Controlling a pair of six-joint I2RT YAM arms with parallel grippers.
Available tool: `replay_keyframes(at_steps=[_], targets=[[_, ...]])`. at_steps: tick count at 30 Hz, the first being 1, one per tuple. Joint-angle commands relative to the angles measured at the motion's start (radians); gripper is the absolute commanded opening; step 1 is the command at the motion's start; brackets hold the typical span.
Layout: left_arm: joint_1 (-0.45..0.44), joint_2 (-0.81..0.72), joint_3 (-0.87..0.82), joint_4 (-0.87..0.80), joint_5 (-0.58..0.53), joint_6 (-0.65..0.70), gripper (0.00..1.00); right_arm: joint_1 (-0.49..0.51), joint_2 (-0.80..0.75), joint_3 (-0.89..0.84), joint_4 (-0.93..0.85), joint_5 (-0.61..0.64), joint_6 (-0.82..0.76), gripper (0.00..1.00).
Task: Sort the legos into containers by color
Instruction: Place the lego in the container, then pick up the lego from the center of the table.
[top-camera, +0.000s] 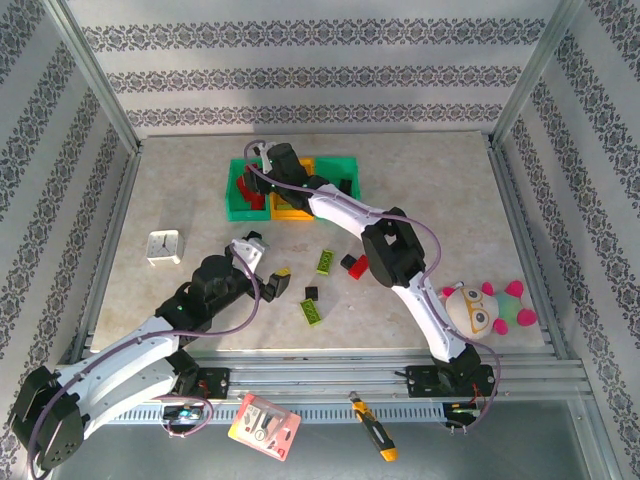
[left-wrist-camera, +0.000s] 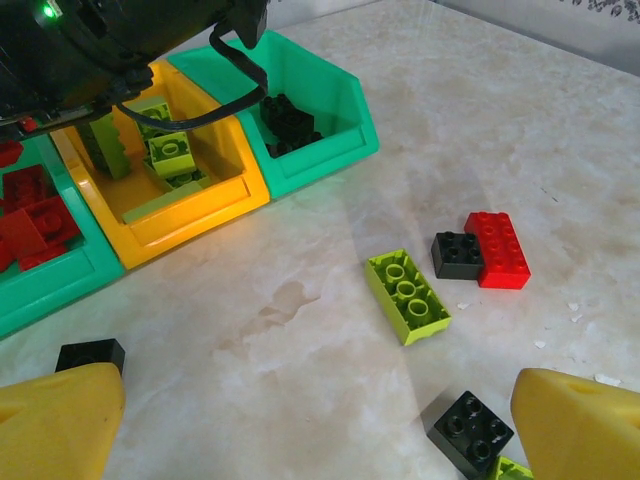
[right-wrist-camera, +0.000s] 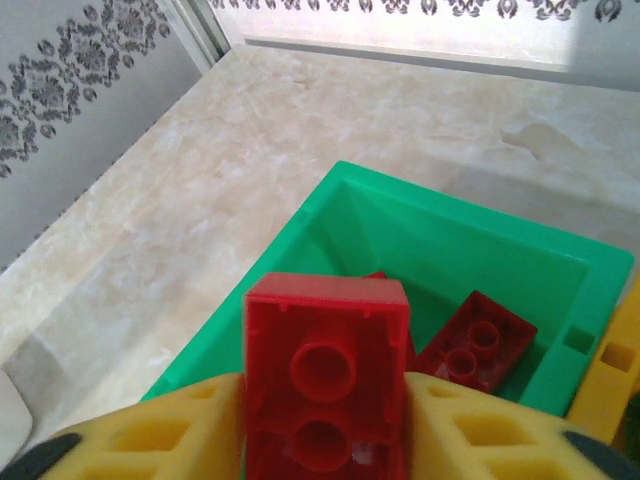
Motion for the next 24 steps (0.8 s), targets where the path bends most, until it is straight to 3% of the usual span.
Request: replay_keyframes(at_steps=[1,3,6,16,24], targets=[[0.016,0.008,0.003,0.033,-0.039,-0.034,0.99,0.000,-0.009,0.049,0.000,-0.028,-0.029,0.57],[0.020,0.014,0.011,0.017,-0.056,-0.055,0.99,-0.004,-0.040,0.033,-0.005,-0.028,-0.046,0.67],[0.041,0.029,0.036,-0.030,-0.073,-0.097,0.99,-0.014,-0.117,-0.052,0.017,-0.020,-0.054,0.73],[0.221,0.215,0.181,-0.221,-0.127,-0.203,0.99,-0.048,-0.559,-0.680,0.246,-0.018,-0.043,0.79],[0.350,0.503,0.376,-0.355,-0.041,-0.147,0.99,-0.044,-0.880,-1.074,0.240,-0.022,-0.078,0.81]])
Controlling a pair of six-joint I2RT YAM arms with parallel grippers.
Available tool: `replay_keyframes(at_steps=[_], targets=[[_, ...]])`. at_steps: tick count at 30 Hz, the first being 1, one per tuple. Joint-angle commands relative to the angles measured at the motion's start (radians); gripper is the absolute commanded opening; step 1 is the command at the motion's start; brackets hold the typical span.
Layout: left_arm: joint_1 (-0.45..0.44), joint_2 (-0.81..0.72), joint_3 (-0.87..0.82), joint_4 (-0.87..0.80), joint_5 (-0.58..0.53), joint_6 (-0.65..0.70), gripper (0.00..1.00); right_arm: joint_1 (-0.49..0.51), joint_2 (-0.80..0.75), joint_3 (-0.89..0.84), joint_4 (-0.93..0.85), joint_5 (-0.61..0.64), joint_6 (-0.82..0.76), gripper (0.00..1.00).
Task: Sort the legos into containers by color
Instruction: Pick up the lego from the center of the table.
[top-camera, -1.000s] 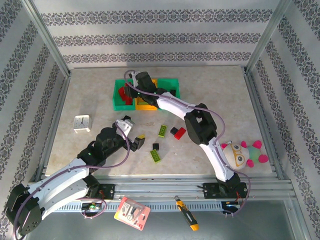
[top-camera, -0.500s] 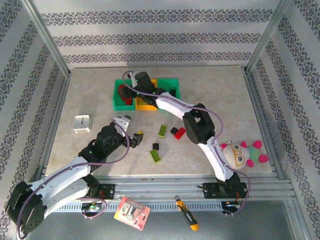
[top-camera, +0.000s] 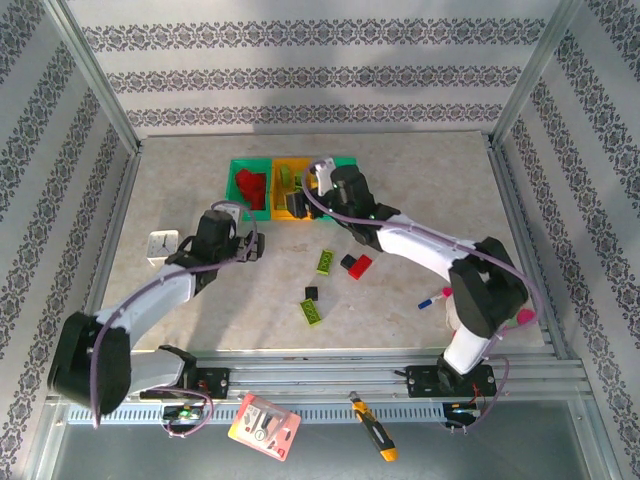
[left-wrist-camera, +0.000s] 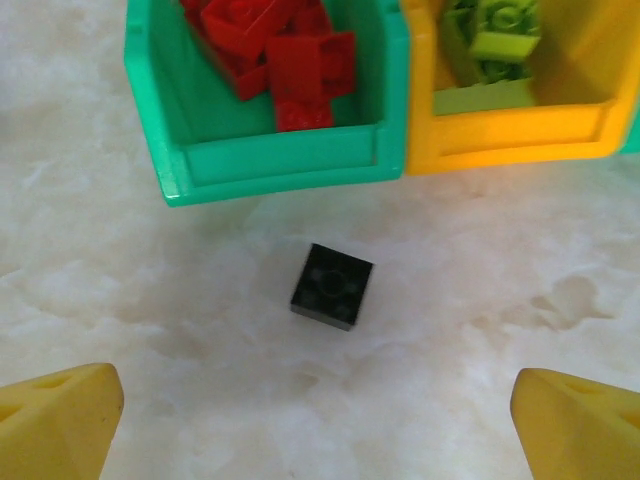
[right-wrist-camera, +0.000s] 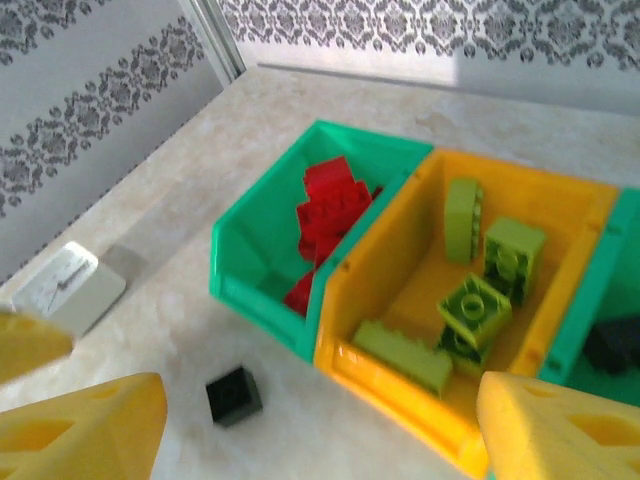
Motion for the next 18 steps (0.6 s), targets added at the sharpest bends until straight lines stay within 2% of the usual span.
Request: replay_keyframes(at_steps=[1,5,10,18], targets=[[0.033,0.108,0.097,-0.112,0.059,0.031,0.97,0.007,-0.106,-0.120,0.001,-0.002,-0.027,0.82],[0.042,0.257,0.203,-0.132,0.099,0.063,0.92,0.005,-0.206,-0.218,-0.038,0.027,-0.021,0.82],[0.044,0.434,0.346,-0.191,0.097,0.072,0.84,-0.007,-0.264,-0.280,-0.048,0.047,0.002,0.82],[0.044,0.581,0.491,-0.323,0.080,0.076,0.69,-0.023,-0.274,-0.290,-0.052,0.052,0.008,0.82]])
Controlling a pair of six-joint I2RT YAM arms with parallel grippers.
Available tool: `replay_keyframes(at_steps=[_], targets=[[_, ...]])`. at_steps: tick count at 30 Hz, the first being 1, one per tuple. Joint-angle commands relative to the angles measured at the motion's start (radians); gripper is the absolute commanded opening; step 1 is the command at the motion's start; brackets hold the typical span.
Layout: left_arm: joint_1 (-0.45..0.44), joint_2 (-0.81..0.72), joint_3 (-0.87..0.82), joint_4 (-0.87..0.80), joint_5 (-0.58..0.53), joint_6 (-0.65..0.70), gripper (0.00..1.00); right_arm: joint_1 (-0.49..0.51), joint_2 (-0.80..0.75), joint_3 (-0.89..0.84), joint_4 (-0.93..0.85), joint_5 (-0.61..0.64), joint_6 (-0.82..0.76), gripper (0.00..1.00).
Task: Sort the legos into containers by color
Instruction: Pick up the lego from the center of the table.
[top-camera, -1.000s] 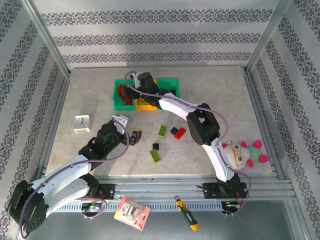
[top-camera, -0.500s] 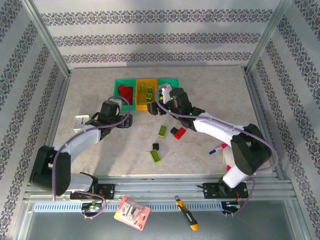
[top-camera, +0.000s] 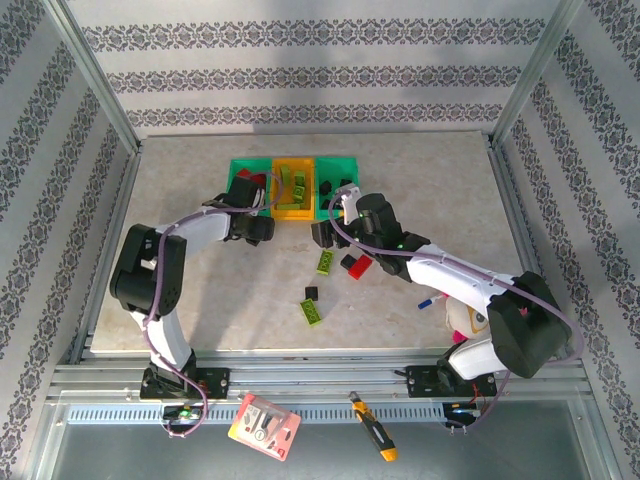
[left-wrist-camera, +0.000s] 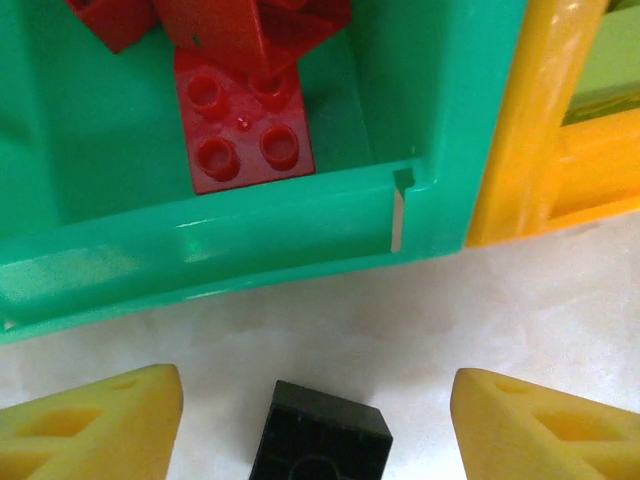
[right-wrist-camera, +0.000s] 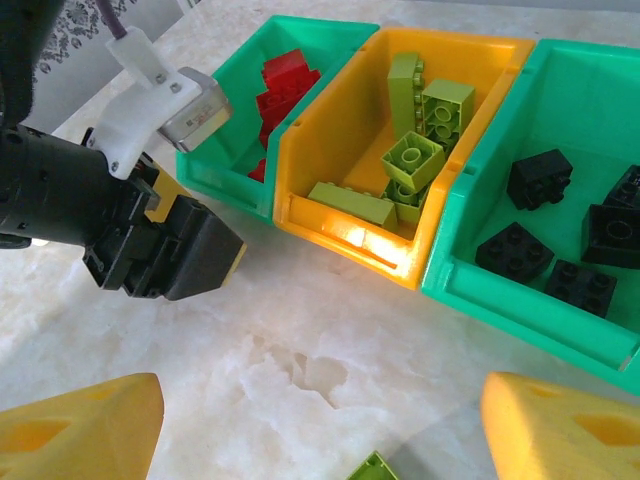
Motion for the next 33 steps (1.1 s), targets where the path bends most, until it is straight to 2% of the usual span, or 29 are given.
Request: replay_keyframes(at_steps=[1,8,14,21,28,33], targets=[[0.008,0.031,0.044,-0.119,-0.002,0.017,0.67,-0.016,-0.024,-0.009,0.003,0.017,0.013,0.83],[0.009,0.056,0.059,-0.158,0.006,0.022,0.52,-0.027,-0.017,-0.011,0.004,0.011,0.021,0.82],[0.008,0.048,0.061,-0.160,0.002,0.021,0.31,-0.033,-0.027,-0.008,0.003,0.006,0.026,0.83],[0.000,-0.063,0.044,-0.163,0.001,-0.027,0.26,-0.044,-0.059,0.000,-0.002,-0.008,0.028,0.83],[-0.059,-0.187,0.039,-0.154,-0.026,-0.101,0.22,-0.082,-0.116,-0.016,-0.029,-0.014,0.046,0.83],[-0.119,-0.220,0.093,-0.141,-0.062,-0.128,0.21,-0.133,-0.179,-0.031,-0.080,-0.011,0.062,0.82]])
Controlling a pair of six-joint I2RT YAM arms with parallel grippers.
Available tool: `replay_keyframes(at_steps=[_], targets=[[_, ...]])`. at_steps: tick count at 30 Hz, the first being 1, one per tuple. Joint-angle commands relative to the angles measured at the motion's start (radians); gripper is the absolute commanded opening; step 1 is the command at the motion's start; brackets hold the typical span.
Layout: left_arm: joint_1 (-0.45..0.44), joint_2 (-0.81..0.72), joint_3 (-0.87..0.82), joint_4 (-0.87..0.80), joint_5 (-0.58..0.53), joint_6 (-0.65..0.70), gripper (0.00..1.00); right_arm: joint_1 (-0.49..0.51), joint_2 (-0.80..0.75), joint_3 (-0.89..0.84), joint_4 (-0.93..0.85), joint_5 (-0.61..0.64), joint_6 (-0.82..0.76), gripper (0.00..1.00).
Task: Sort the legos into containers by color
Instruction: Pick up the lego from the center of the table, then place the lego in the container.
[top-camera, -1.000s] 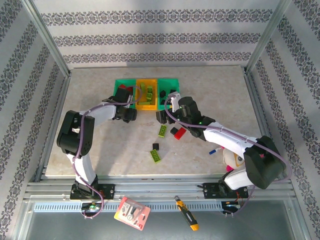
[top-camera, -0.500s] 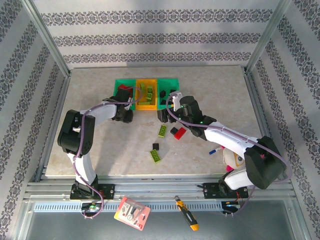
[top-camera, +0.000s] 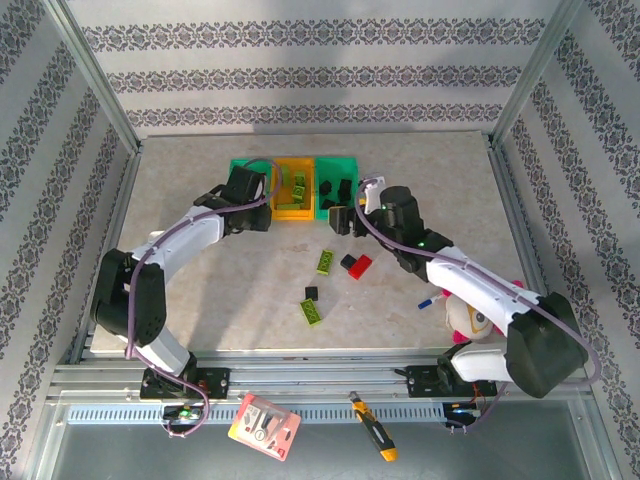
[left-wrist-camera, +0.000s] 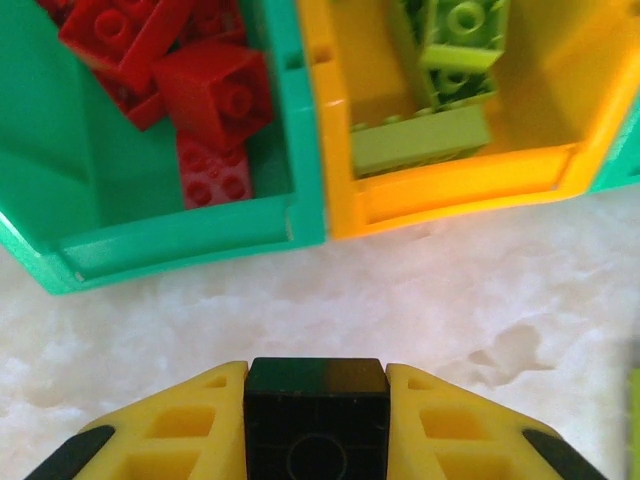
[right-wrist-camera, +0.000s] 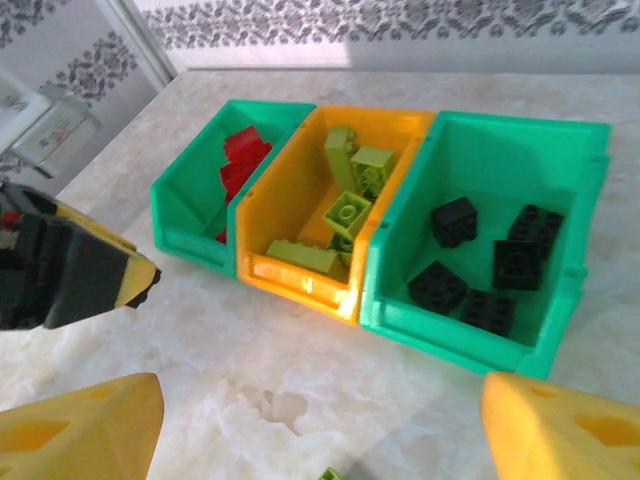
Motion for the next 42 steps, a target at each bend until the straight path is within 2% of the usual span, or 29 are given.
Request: replay_keyframes(at_steps=[1,6,12,23,27,31,34,36,38,42], targets=[[-0.043,-0.020,0.052,0.006,-0.037,-0.044,0.21,-0.032,-0.060,-0.020,-0.051,-0.004,0.015,0.82],[-0.117,0.035,0.167,0.028,-0.040,-0.032,0.20,-0.066,-0.137,-0.055,-0.092,0.041,0.004,0.82],[-0.197,0.210,0.399,0.050,0.009,-0.001,0.20,-0.077,-0.247,-0.093,-0.152,0.069,0.008,0.82],[-0.210,0.627,0.922,-0.055,0.034,0.038,0.20,-0.087,-0.349,-0.128,-0.226,0.116,0.013,0.82],[-0.207,0.716,1.003,-0.074,0.035,0.024,0.23,-0.088,-0.351,-0.126,-0.235,0.114,0.020,0.82],[-0.210,0.727,1.006,-0.063,0.022,0.007,0.35,-0.088,-0.363,-0.122,-0.259,0.122,0.019,0.82],[-0.211,0.701,0.985,-0.069,-0.001,0.013,0.55,-0.089,-0.376,-0.122,-0.276,0.133,0.013,0.82],[-0.215,0.658,0.931,-0.054,-0.022,0.024,0.69,-0.092,-0.378,-0.119,-0.285,0.127,0.009,0.83],[-0.220,0.596,0.848,-0.026,-0.039,0.027,0.79,-0.094,-0.376,-0.118,-0.287,0.116,0.002,0.83],[-0.237,0.455,0.641,0.031,-0.074,0.010,0.88,-0.094,-0.365,-0.118,-0.289,0.086,-0.013,0.83]])
